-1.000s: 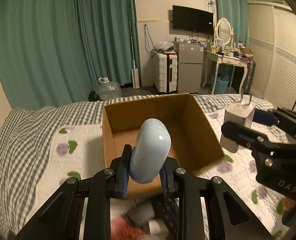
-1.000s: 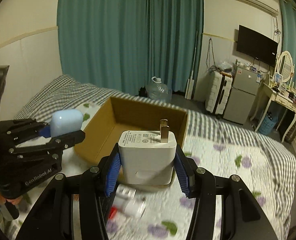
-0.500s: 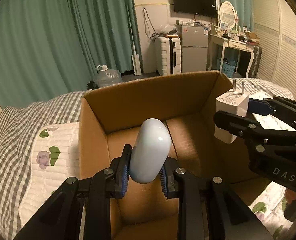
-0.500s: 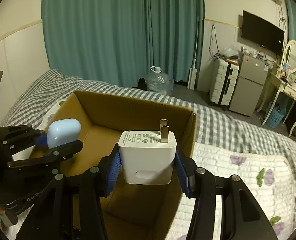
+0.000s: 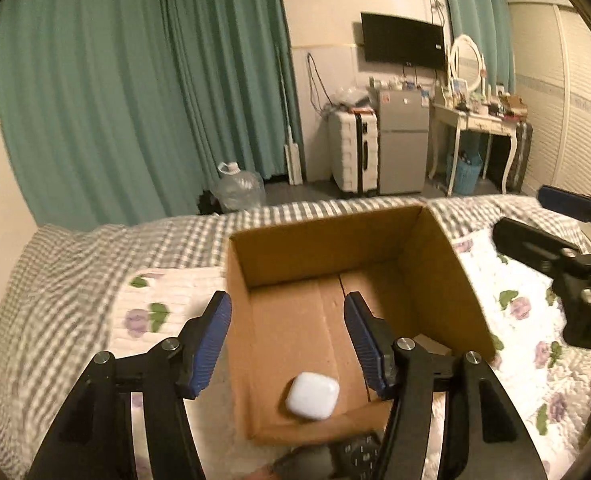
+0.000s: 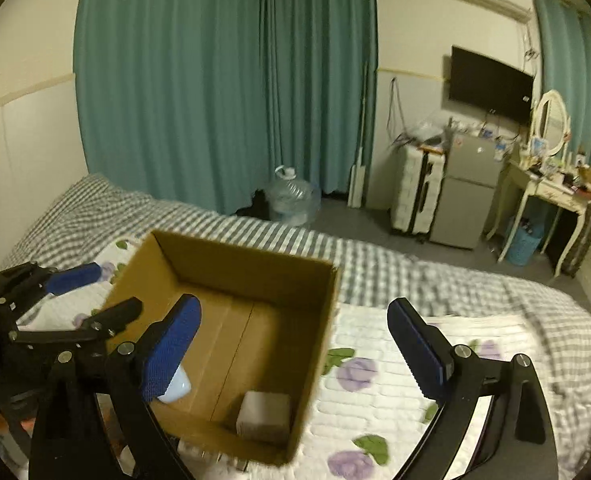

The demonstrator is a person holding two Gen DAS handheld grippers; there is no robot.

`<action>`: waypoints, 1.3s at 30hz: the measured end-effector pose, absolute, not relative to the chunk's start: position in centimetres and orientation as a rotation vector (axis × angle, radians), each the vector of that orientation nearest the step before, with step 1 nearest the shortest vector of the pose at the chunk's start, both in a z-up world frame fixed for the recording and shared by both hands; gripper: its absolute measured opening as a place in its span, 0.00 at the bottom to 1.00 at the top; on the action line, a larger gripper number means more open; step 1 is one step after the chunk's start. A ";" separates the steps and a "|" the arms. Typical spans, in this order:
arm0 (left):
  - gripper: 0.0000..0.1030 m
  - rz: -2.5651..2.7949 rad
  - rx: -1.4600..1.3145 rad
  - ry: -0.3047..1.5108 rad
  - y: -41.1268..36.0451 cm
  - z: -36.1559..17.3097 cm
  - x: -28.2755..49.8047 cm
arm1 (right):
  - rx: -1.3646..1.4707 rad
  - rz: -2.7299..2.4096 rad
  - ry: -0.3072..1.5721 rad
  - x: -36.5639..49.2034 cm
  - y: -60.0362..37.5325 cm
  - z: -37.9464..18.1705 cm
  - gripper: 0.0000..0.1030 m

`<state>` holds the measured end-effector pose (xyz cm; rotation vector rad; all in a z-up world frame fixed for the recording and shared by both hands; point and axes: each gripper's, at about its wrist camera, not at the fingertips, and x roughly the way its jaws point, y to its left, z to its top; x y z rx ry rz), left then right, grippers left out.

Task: Organize rigid objects
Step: 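Carry both items over the box and open both tools to drop them, then grasp the red-capped white bottle with left tool while right tool grasps the black remote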

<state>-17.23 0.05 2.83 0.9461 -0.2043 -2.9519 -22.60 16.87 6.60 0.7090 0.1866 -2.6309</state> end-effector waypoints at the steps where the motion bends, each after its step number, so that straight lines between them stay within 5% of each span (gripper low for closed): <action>1: 0.60 -2.957 0.934 -0.198 -0.2 3.4 -16.5 | 0.693 -2.646 0.200 -21.3 17.2 7.5 0.92; 9: 0.64 -2.985 0.844 -0.172 -1.8 7.9 -9.2 | 0.660 -2.689 0.230 -12.6 18.0 11.7 0.93; 15: 0.64 -2.956 0.893 -0.175 -3.1 6.0 -6.5 | 0.701 -2.658 0.249 -8.3 16.3 10.4 0.93; 27: 0.64 -2.778 1.177 -0.149 -5.3 -5.8 -8.3 | 1.096 -2.445 0.280 -11.0 10.7 -4.6 0.92; 33: 0.64 -2.725 1.253 -0.100 -6.7 -7.6 -8.5 | 1.190 -2.348 0.241 -13.6 8.9 -8.8 0.73; 39: 0.64 -2.735 1.284 -0.109 -6.0 -8.1 -8.5 | 1.214 -2.245 0.211 -14.3 8.6 -9.8 0.45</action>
